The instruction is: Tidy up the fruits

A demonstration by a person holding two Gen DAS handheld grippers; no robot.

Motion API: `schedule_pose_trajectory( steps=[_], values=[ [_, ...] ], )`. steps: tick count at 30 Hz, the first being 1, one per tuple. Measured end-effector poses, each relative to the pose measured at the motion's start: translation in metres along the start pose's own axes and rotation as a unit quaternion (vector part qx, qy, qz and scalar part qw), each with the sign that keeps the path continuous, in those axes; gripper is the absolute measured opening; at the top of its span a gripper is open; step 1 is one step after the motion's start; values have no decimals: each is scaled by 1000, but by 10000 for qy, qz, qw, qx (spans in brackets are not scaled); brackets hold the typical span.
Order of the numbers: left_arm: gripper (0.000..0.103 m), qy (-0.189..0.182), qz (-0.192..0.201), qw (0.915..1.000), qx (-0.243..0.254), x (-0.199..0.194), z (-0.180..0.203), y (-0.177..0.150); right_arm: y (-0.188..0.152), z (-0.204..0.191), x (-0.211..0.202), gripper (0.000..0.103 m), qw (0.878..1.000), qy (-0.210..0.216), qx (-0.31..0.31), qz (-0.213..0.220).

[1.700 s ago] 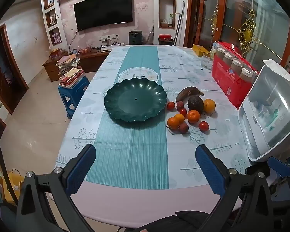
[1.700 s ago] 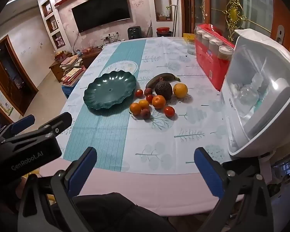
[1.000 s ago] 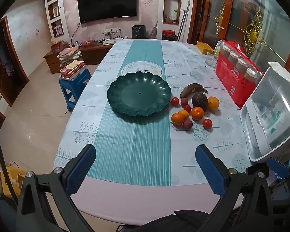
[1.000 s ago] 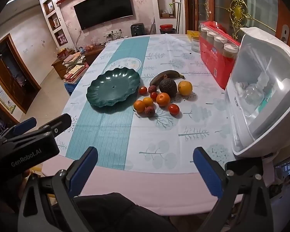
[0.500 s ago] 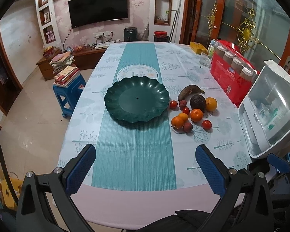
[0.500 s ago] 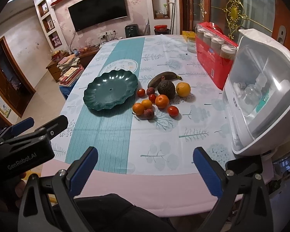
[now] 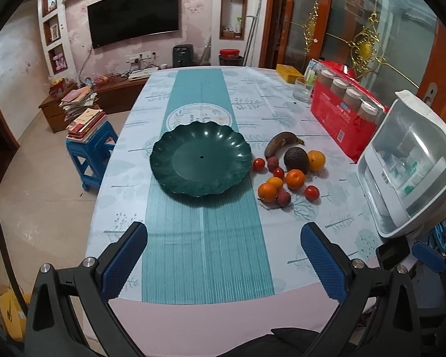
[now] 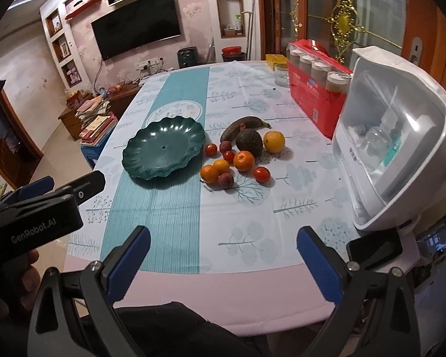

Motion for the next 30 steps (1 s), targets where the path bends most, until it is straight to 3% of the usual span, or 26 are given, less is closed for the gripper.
schedule_pose_trajectory(
  steps=[13,22,30],
  values=[
    [102,-350,117,9992,159,0,11,5,-6,7,-8,99,9995,-177,15,263],
    [102,-265,61,9995,184,17,31,22,16,27,-1,99,9977,-50,-249,631],
    [102,-155,-477,9987,3,60,54,49,49,56,41,99,9982,161,-459,340]
  ],
)
Point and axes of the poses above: each gripper's, at about its wrist camera, not at the fingertips, and x roughly the way its jaws point, z to its right, y to its top, the point moved 1 cm from there along x, roughly the way its jaws point, and after that the axes turned 1 degree about -z, right-handed, at the moved point
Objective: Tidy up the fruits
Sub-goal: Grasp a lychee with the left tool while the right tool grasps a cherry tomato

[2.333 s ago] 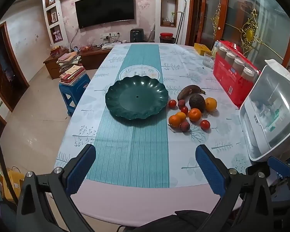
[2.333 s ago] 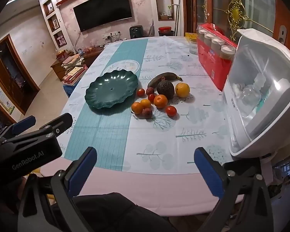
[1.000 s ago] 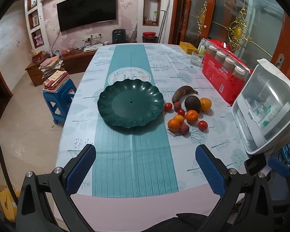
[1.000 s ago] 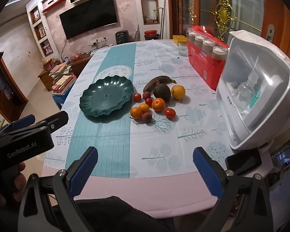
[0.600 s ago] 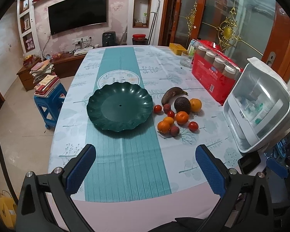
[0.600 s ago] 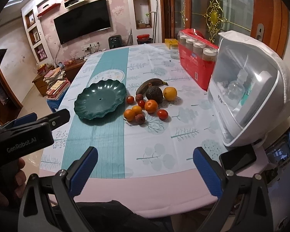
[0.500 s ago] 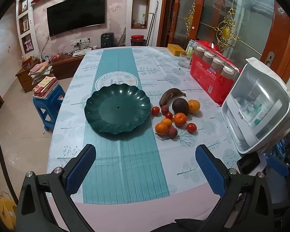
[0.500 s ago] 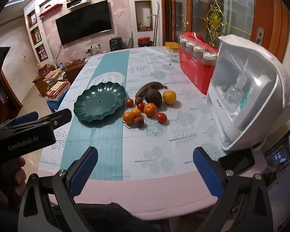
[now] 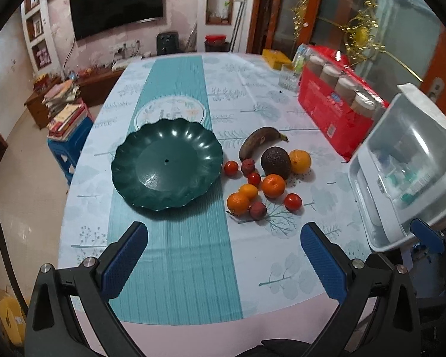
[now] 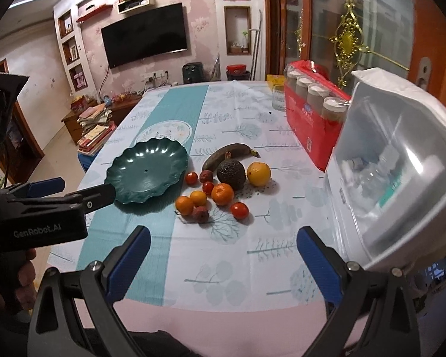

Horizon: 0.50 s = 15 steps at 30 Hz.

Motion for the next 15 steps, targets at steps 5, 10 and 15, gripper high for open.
schedule_pose_trajectory(
  steps=[5,10,15],
  values=[
    [99,111,-415,9988,-255,37,11,18,12,15,33,98,9995,63,-270,-141],
    [97,132,-873,9945,-563,80,20,26,15,24,72,91,9975,209,-590,-331],
    [92,258,-1186,9896,-777,118,28,29,16,31,105,87,9948,297,-907,-354]
  ],
)
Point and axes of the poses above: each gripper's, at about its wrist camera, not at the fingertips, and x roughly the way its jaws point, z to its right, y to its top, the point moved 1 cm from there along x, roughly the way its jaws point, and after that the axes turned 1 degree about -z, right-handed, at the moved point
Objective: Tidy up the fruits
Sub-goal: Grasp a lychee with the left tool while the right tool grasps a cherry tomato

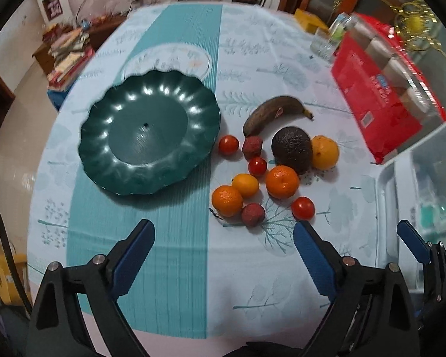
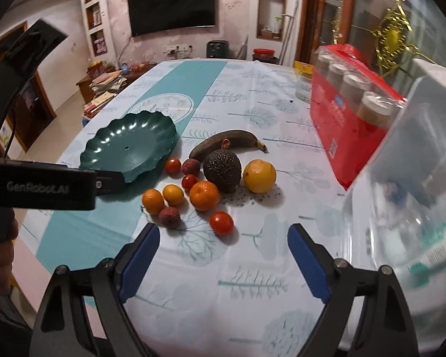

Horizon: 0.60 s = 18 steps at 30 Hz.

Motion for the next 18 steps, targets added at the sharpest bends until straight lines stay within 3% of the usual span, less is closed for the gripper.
schedule_pose_trajectory(
  steps=[6,12,16,18],
  values=[
    [78,-22,-538,9980,-341,46,9,6,-1,9,38,80,9993,147,-338,18],
    [65,-161,-987,9929,-645,83,13,6,-6,14,72,64,9976,332,-600,-86],
    [54,-289,-1107,9900,-827,98,14,5,-10,14,88,59,9962,497,-703,-152],
    [53,-304,-1141,9890,-888,105,15,5,-11,13,96,58,9953,566,-760,-221]
  ],
)
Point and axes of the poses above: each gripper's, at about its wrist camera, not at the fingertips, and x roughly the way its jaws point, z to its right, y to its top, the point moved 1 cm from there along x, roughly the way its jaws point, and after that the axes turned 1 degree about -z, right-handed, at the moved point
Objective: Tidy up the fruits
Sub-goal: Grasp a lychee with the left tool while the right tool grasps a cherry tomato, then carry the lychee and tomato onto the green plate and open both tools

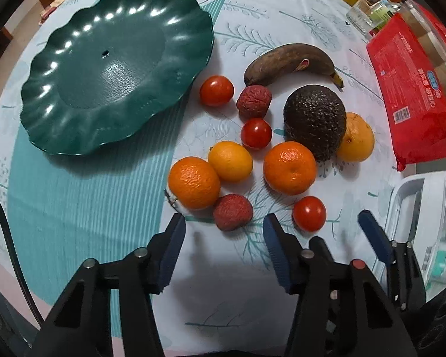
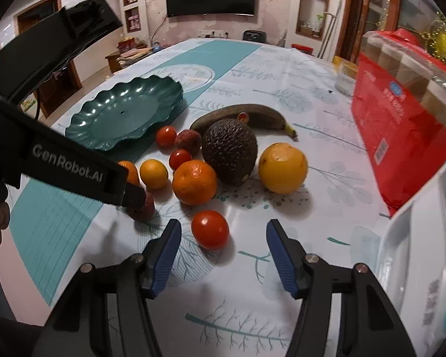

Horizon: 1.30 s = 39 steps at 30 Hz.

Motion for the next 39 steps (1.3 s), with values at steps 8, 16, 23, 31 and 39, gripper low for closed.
schedule_pose_trajectory(
  steps=[8,16,23,31,39],
  values=[
    [39,-51,-179,9997,-149,19,1,6,-5,-1,23,46,9993,239,13,-269],
    [30,-69,-217,9997,-123,26,5,11,-6,-4,36,40,9985,355,23,-415],
    [30,-95,-194,9997,-120,26,5,11,-5,-5,37,33,9985,310,-4,-459],
    [30,-231,5,9996,-170,6,-7,0,-5,-9,30,33,9982,252,-12,-539],
    [30,-373,420,9984,-87,-42,-30,-9,0,-29,5,33,9990,203,4,-407]
  ],
)
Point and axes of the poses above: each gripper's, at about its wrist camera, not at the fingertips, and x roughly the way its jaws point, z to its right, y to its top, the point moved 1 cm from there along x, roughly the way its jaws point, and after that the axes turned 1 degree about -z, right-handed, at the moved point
